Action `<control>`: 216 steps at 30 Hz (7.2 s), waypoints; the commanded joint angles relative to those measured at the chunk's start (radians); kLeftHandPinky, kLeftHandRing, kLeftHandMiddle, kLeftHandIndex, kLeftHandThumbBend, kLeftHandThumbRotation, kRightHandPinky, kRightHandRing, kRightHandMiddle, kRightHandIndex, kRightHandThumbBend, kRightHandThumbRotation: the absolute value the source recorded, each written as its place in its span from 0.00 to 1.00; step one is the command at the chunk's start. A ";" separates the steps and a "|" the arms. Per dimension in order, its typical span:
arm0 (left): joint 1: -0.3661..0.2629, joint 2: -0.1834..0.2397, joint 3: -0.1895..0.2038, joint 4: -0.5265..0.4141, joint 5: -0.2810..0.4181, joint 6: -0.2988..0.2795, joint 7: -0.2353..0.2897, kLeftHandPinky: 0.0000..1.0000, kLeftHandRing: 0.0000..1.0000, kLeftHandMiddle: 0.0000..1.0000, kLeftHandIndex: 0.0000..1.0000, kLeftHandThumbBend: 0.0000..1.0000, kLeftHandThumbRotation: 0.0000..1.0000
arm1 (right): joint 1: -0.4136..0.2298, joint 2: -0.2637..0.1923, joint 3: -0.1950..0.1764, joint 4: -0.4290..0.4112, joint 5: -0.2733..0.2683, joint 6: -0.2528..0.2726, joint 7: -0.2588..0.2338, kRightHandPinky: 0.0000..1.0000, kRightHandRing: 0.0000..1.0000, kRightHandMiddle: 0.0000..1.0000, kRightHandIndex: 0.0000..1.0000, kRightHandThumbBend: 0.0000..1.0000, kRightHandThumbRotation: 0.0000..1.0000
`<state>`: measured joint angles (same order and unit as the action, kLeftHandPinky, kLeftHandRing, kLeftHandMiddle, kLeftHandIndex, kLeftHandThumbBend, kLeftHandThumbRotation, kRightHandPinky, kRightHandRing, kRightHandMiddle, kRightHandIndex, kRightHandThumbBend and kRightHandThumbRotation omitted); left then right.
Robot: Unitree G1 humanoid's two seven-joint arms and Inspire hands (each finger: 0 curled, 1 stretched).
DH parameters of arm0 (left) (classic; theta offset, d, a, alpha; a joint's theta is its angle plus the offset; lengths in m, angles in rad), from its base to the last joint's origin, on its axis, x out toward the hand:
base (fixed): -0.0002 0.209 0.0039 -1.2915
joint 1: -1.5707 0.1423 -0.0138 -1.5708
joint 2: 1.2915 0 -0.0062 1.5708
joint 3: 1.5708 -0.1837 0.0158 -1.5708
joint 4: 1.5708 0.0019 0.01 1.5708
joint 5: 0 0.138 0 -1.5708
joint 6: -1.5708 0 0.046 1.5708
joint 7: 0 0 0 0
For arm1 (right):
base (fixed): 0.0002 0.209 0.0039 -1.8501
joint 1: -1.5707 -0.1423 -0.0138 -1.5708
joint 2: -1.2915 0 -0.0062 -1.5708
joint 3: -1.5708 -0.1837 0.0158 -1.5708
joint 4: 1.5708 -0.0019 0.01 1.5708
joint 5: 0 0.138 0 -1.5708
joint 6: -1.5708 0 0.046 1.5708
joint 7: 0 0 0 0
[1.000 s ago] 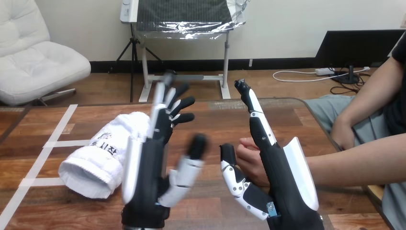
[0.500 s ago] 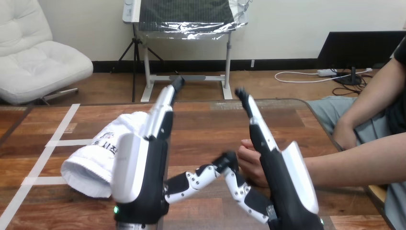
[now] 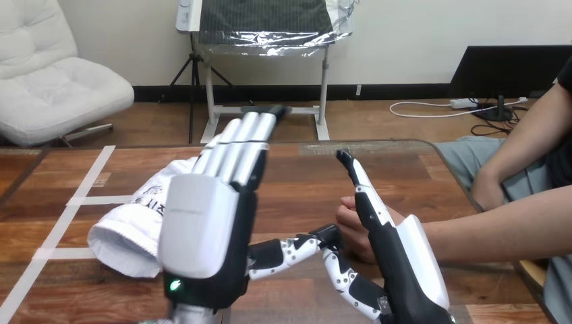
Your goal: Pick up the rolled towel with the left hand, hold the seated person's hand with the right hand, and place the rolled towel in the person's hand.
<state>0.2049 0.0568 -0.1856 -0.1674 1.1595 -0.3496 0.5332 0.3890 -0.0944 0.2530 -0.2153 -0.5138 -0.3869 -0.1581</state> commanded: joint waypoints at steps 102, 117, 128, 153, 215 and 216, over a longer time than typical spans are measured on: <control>-0.932 0.260 -0.074 1.178 -0.496 0.554 -0.395 0.94 0.96 0.98 1.00 1.00 0.69 | -0.106 -0.024 -0.010 -0.137 -0.001 -0.055 0.014 1.00 1.00 1.00 1.00 0.00 0.00; -0.976 0.244 -0.106 1.269 -0.527 0.553 -0.480 0.96 0.96 0.97 1.00 1.00 0.72 | -0.100 -0.029 -0.013 -0.146 -0.007 -0.049 0.017 1.00 1.00 1.00 1.00 0.00 0.00; -0.980 0.237 -0.125 1.306 -0.542 0.543 -0.493 0.94 0.94 0.96 1.00 1.00 0.72 | -0.101 -0.028 -0.015 -0.143 -0.002 -0.058 0.016 1.00 1.00 1.00 1.00 0.00 0.00; -0.956 0.220 -0.209 1.341 -0.502 0.561 -0.358 0.36 0.44 0.55 0.79 0.86 0.34 | -0.100 -0.029 -0.016 -0.144 -0.007 -0.062 0.014 1.00 1.00 1.00 1.00 0.00 0.00; -0.802 0.205 -0.148 1.305 -0.630 0.180 0.050 0.18 0.24 0.34 0.53 0.69 0.00 | -0.100 -0.028 -0.039 -0.143 0.004 -0.077 0.013 1.00 1.00 1.00 0.96 0.00 0.00; -0.795 0.204 -0.137 1.297 -0.644 0.161 0.044 0.21 0.27 0.36 0.52 0.68 0.00 | -0.099 -0.028 -0.039 -0.143 0.004 -0.078 0.013 1.00 1.00 1.00 0.96 0.00 0.00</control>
<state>-0.5983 0.2647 -0.3657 1.1917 0.5602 -0.1034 0.5707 0.3445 -0.1228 0.2270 -0.3135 -0.5115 -0.4420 -0.1393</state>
